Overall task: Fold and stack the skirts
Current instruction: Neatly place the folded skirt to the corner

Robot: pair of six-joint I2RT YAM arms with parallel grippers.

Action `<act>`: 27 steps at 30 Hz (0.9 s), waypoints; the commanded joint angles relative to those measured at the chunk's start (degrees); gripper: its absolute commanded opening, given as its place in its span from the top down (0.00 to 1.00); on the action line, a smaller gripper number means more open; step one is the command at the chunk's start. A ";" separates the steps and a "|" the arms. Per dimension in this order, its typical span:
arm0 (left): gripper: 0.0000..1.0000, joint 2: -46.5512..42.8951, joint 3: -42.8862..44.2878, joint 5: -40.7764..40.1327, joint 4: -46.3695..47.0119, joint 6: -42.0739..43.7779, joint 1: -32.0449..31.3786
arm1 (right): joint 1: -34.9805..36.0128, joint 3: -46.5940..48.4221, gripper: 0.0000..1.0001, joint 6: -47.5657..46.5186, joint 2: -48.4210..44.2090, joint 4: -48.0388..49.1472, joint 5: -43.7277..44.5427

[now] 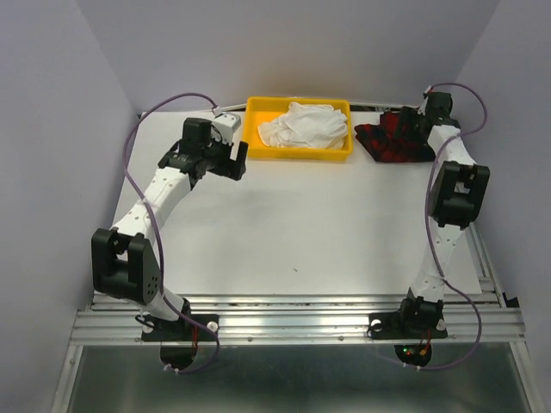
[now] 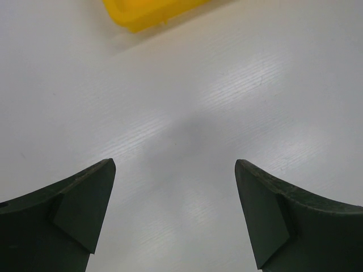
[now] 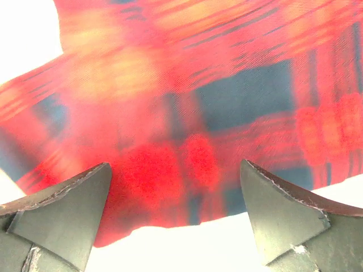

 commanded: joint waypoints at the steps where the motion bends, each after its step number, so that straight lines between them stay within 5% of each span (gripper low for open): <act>1: 0.02 0.09 7.98 -1.69 2.63 3.94 1.12 | 0.83 -3.71 0.00 -3.89 -17.53 -0.62 -13.54; 10: 0.01 3.44 13.36 2.35 1.56 1.49 2.00 | 1.45 -13.10 0.00 -14.70 -33.29 -15.12 -22.14; 22: 0.01 -8.86 -5.97 1.83 3.59 4.82 1.91 | 4.96 -55.19 0.00 -21.82 -61.23 -19.08 -24.10; 27: 0.02 -15.18 -12.74 -0.02 3.24 7.81 1.82 | 4.96 -59.35 0.00 -22.70 -64.85 -21.63 -24.27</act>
